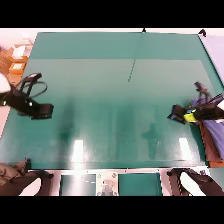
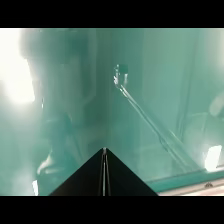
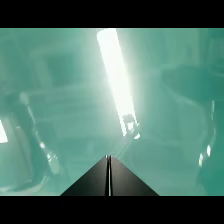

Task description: Fold the shirts.

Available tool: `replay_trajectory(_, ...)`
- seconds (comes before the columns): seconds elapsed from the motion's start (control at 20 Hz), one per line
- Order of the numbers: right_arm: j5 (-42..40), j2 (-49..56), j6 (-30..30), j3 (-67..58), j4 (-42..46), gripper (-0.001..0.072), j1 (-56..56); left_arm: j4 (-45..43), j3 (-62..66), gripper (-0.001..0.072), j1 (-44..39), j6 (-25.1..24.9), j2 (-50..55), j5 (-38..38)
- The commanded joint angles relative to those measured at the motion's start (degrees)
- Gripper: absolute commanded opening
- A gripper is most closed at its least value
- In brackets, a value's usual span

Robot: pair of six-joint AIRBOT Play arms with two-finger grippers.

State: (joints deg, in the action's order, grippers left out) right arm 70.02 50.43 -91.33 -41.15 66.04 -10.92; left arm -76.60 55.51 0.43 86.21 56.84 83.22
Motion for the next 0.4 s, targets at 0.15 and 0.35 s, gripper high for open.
replay_trajectory(0.15,-2.7,-3.4,-0.1,5.6,-2.6,0.0019,9.9,0.6,-7.3,0.0030,0.0,1.0,-8.3,-0.8)
replay_trajectory(0.35,-2.7,-3.4,-0.1,5.6,-2.6,0.0019,9.8,0.6,-7.3,0.0030,0.0,1.0,-8.3,-0.8)
